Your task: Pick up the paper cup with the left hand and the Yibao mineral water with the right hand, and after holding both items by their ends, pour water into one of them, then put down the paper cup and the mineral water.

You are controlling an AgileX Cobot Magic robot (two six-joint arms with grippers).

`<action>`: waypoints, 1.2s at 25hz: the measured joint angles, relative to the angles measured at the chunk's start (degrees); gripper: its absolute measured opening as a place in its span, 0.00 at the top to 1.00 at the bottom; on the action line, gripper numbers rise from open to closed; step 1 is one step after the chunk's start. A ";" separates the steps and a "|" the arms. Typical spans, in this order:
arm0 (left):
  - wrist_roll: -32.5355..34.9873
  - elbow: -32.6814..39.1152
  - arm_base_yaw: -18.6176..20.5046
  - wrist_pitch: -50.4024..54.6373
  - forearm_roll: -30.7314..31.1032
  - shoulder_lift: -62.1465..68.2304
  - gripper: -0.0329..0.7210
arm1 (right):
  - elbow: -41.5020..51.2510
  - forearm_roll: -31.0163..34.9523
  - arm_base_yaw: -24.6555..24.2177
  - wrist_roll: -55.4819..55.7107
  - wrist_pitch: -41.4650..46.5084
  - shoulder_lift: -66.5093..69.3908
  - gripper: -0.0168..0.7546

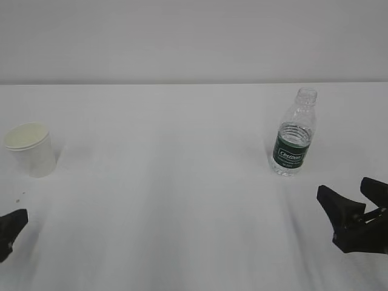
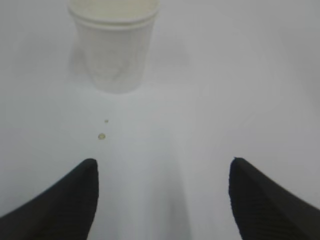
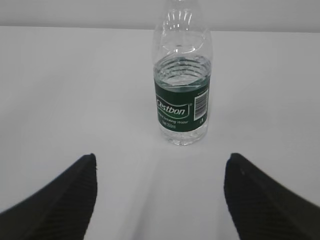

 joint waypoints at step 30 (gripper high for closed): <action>0.28 -0.25 0.00 -0.48 -2.03 -2.24 0.21 | -1.34 0.33 0.00 -1.09 -0.11 0.00 0.21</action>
